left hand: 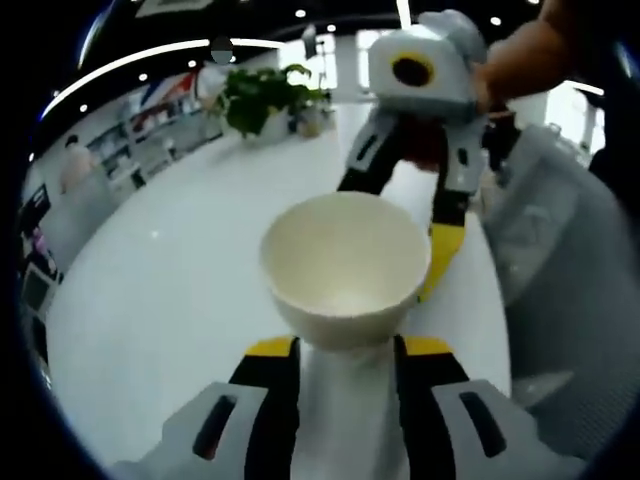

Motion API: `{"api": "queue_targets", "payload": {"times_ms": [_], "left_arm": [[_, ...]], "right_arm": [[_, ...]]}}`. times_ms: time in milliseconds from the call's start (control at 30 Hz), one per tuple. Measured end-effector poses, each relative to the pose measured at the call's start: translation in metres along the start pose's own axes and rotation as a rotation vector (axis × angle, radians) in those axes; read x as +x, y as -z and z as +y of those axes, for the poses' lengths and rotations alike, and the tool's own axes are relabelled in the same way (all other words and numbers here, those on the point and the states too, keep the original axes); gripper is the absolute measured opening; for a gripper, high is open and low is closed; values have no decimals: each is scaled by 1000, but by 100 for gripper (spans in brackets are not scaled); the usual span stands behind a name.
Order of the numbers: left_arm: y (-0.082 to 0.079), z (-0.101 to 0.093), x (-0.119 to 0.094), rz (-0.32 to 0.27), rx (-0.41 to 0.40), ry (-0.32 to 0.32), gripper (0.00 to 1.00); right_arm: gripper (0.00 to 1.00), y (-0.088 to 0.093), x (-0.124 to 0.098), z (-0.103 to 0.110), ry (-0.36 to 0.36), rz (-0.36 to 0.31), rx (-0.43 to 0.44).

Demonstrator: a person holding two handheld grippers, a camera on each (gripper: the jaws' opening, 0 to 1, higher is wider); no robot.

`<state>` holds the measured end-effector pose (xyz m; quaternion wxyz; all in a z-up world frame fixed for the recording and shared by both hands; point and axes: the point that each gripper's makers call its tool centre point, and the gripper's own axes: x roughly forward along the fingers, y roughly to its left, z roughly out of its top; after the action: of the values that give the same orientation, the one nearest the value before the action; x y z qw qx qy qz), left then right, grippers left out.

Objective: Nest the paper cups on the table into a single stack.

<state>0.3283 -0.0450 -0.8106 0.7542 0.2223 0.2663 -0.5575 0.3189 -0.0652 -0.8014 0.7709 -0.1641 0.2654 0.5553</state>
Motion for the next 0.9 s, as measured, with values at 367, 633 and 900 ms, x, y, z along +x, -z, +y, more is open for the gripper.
{"api": "queue_targets", "payload": {"times_ms": [367,633,900], "left_arm": [[-9,18,0,2,-25,23,33],[-20,57,9,19,-41,27,33],[-36,112,14,19,-32,29,33]], "right_arm": [[32,-8,2,-21,-1,-22,6],[32,-23,8,-64,-36,-1,-2],[31,-41,16,-111,-46,-22,12]]}}
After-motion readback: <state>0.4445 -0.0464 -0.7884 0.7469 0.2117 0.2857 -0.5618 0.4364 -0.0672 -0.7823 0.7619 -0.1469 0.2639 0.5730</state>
